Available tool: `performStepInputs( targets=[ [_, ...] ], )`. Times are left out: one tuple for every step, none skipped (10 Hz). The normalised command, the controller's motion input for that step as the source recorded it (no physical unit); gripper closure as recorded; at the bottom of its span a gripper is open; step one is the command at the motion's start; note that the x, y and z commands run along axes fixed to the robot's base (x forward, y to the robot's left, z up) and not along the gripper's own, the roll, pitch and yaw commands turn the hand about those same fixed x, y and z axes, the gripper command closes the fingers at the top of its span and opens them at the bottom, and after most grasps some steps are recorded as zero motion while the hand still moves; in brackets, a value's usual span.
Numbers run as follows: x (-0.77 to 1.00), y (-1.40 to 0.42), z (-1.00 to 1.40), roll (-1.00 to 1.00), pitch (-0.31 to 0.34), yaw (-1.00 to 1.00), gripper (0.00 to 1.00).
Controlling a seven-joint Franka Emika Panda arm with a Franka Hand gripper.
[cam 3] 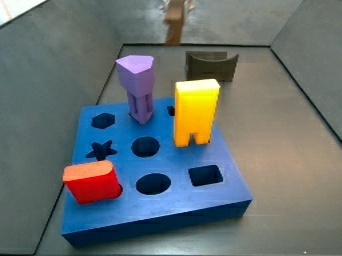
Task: Pick up the arch object. Move up. Place the arch object on the fixture. Regrasp the arch object. Move to above the board. Insert the arch object.
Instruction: Place the arch object on the fixture.
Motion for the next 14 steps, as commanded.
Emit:
performStepInputs(
  targets=[
    [1.00,0.48,0.27,-1.00,0.002,0.13,1.00],
    [1.00,0.40,0.23,-1.00,0.025,0.12,1.00],
    [1.00,0.34,0.20,-1.00,0.043,0.11,1.00],
    [0.95,0.27,0.14,-1.00,0.068,0.09,1.00],
    [0.81,0.18,0.09,-1.00,0.085,0.07,1.00],
    [0.68,0.12,0.05,-1.00,0.101,0.06,1.00],
    [0.49,0.08,0.03,-1.00,0.126,0.03,1.00],
    [0.36,0.06,0.02,-1.00,0.148,0.00,1.00],
    [0.18,0.05,0.01,-0.92,0.162,-0.04,1.00],
    [0.07,0.05,0.01,-0.74,0.139,-0.07,1.00],
    [0.03,0.04,0.01,-0.63,0.106,-0.09,1.00],
    [0.03,0.04,0.00,-0.37,0.058,-0.10,1.00],
    [0.04,0.02,0.00,-0.25,0.048,-0.10,1.00],
    [0.12,0.13,-1.00,-1.00,0.222,-0.05,1.00]
  ],
)
